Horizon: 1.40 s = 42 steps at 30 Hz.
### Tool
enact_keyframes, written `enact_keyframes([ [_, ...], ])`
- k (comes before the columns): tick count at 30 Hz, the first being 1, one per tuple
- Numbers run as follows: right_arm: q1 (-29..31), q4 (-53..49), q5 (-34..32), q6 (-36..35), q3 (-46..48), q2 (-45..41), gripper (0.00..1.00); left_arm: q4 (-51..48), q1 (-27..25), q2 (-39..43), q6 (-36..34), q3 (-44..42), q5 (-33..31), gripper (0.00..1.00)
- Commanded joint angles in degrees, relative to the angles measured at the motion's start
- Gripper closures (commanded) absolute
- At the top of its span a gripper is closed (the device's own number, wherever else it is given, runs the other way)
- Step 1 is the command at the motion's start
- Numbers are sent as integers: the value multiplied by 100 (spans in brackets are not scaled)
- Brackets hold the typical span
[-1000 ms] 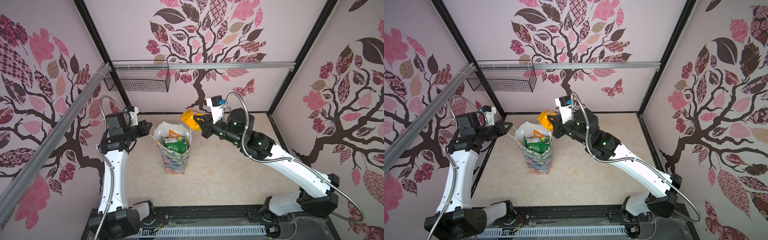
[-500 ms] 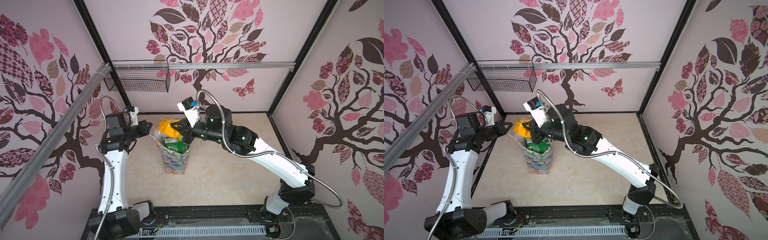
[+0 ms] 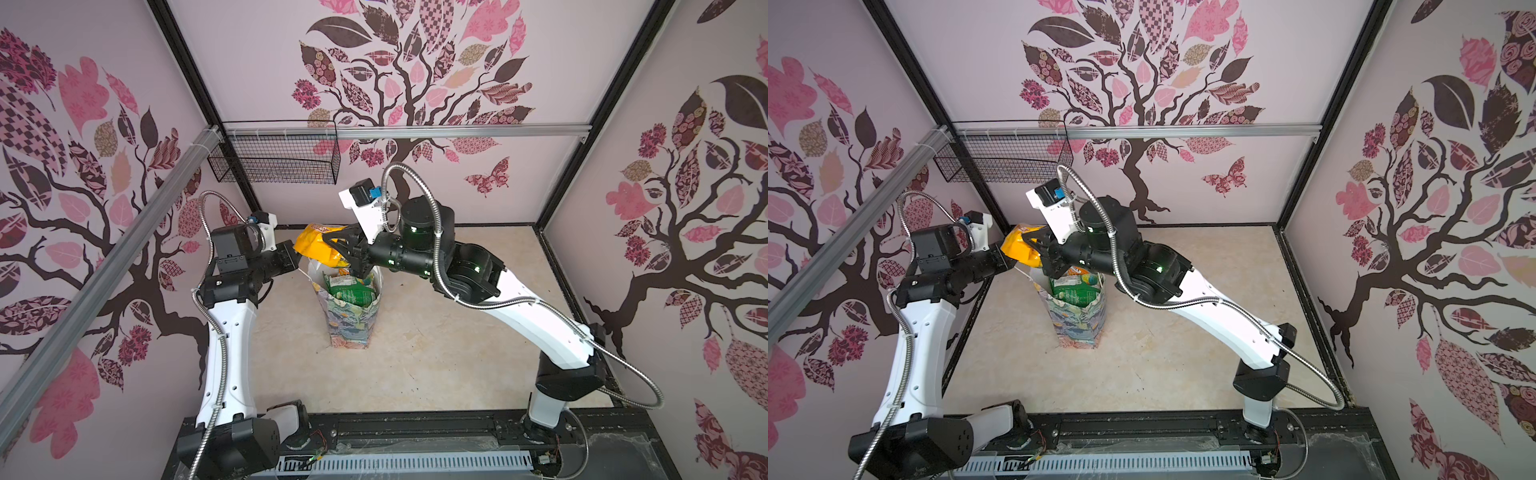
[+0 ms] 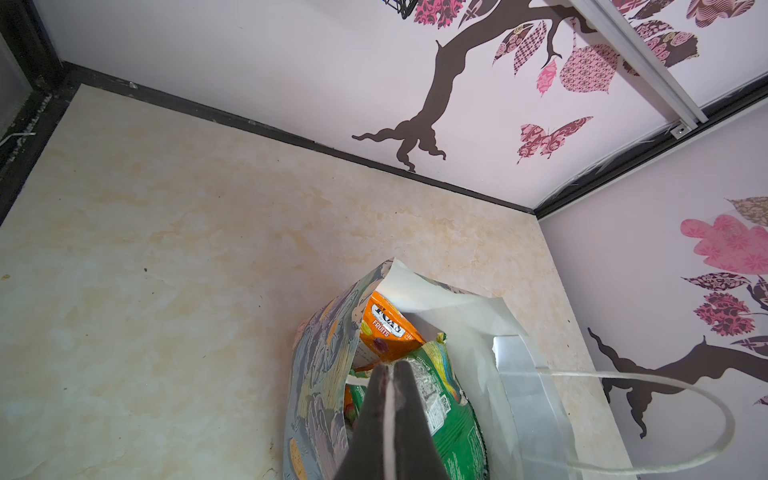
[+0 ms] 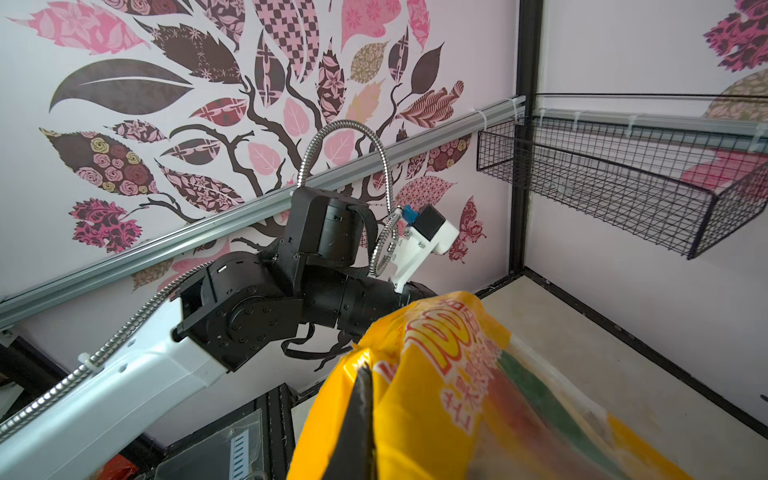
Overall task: Place the snacks into the paper bag
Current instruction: 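Lower the yellow packet into the bag opening with the right gripper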
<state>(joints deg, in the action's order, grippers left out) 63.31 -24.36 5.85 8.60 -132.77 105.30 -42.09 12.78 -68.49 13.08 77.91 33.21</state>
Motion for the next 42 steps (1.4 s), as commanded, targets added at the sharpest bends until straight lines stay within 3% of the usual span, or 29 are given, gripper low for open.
enact_keyframes([
  [1, 17, 176, 330, -24, -705, 294, 100, 263, 29, 144, -60, -61, 34, 100],
  [8, -35, 245, 313, -42, -554, 487, 100, 201, 23, 143, -112, -39, -36, 100],
  [14, -220, 699, 441, 353, 20, 451, 100, 174, 23, 146, -118, -30, -93, 100],
  [23, -230, 2706, -655, 1028, 1879, -28, 100, 148, 26, 182, -139, -21, -123, 100],
  [32, -235, 3026, -1389, 721, 2733, -413, 100, 163, 30, 179, -124, -23, -134, 100],
  [39, -202, 2903, -1454, 232, 2639, -309, 100, 145, 30, 178, -138, -22, -143, 100],
  [42, -63, 2867, -1867, -333, 2540, -209, 100, 165, 23, 188, -136, -21, -147, 100],
])
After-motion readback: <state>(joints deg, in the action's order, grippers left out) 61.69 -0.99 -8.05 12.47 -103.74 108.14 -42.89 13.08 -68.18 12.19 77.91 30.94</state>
